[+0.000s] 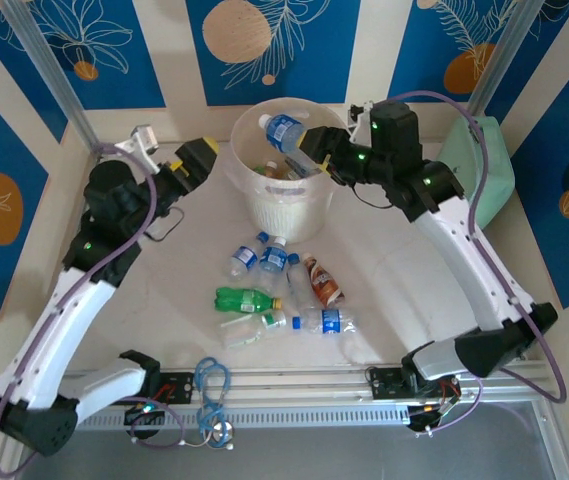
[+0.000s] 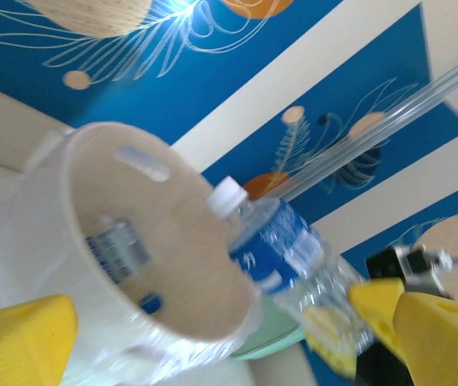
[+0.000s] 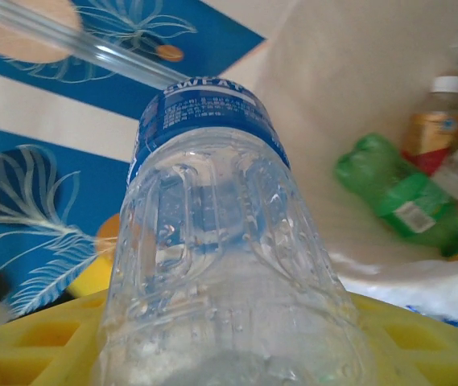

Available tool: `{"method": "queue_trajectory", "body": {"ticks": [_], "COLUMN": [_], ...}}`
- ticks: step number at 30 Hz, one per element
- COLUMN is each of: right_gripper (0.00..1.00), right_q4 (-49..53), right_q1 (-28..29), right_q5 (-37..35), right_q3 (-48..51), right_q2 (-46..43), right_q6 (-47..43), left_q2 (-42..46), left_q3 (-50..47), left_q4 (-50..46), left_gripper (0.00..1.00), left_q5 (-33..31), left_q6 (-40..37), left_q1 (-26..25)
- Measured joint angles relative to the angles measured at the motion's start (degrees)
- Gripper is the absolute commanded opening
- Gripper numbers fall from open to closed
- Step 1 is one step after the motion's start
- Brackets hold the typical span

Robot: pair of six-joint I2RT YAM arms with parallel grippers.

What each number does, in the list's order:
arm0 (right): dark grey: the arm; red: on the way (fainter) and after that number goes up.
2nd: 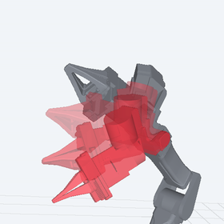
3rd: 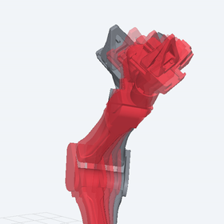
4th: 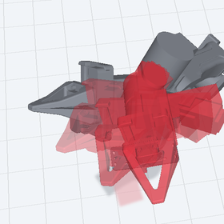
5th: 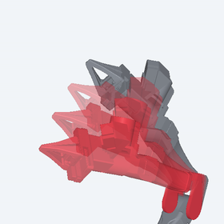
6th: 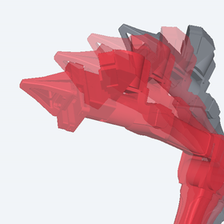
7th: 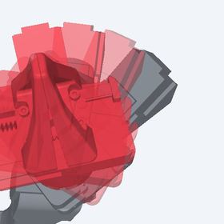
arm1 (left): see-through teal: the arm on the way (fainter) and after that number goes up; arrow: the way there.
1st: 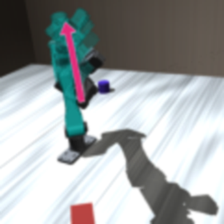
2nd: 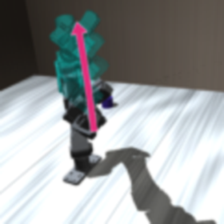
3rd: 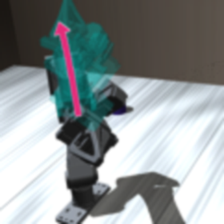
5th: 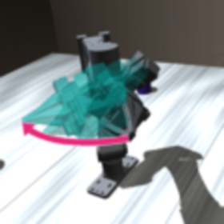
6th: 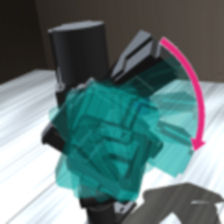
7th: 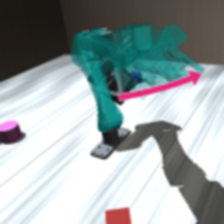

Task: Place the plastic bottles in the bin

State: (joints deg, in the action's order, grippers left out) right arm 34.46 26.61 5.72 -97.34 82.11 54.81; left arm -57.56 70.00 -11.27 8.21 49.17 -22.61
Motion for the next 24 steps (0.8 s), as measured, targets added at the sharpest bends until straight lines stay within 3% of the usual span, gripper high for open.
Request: {"method": "queue_trajectory", "body": {"ticks": [2,6,8,18,24], "right_gripper": [0.60,0.84,0.89,0.89,0.90], "right_q4": [1.7,5.4,6.9,9.7,9.5], "right_q1": [-1.1,-3.3,-4.4,-4.3,4.4], "right_q5": [-0.2,-0.4,-0.4,-1.7,-5.9], "right_q3": [-1.5,-6.9,-10.3,-14.3,-8.1], "right_q2": [2.7,8.2,10.6,9.3,0.2], "right_q6": [-1.1,-3.5,-4.7,-8.4,-12.9], "left_q2": [2.4,5.3,6.1,5.1,2.1], "left_q3": [-1.0,-5.9,-8.4,-14.0,-20.3], "left_q4": [-5.3,-12.7,-16.3,-25.1,-23.0], "left_gripper": [1.00,0.97,0.94,0.86,0.84], "left_q5": [-0.7,-1.9,-2.6,-3.4,-2.2], "left_q6": [-3.2,-6.2,-7.1,-11.5,-15.5], "left_q1": [0.0,0.0,0.0,0.0,0.0]}}
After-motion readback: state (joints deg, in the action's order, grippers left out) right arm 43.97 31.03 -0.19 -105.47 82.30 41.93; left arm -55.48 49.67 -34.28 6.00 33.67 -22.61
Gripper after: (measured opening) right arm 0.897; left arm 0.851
